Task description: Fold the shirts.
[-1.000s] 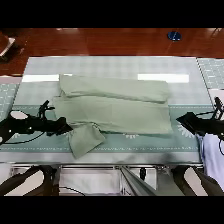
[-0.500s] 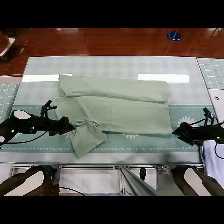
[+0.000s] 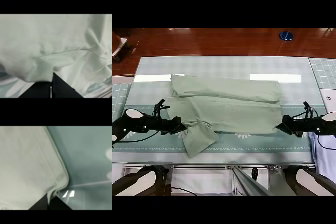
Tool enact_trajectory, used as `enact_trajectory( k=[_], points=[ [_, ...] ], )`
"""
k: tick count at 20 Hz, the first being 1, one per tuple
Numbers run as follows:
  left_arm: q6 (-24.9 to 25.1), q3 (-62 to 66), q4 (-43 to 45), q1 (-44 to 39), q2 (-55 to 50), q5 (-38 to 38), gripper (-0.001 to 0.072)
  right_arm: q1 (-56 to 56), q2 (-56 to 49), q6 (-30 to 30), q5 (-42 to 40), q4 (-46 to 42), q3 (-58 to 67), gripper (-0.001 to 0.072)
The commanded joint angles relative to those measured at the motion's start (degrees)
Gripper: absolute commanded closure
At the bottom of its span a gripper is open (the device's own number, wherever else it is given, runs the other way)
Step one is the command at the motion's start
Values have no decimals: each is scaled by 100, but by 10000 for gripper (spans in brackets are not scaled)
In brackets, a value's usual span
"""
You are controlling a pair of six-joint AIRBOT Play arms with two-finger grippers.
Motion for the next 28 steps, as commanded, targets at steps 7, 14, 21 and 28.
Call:
enact_trajectory(
  k=[7, 14, 21, 28],
  points=[
    [-52, 2981, -74, 61, -758, -476, 685, 125, -1008, -361, 597, 629, 2422, 692],
    [-813, 5847, -52, -240, -3139, -879, 686, 125, -2559, -391, 595, 1154, 3875, 692],
    [-1016, 7309, -55, -380, -4424, -863, 685, 310, -3438, -426, 444, 1384, 4627, 692],
    [-1043, 7709, 494, -245, -4439, -1432, 199, 310, -3495, -199, -33, 1237, 4811, 299]
  ],
)
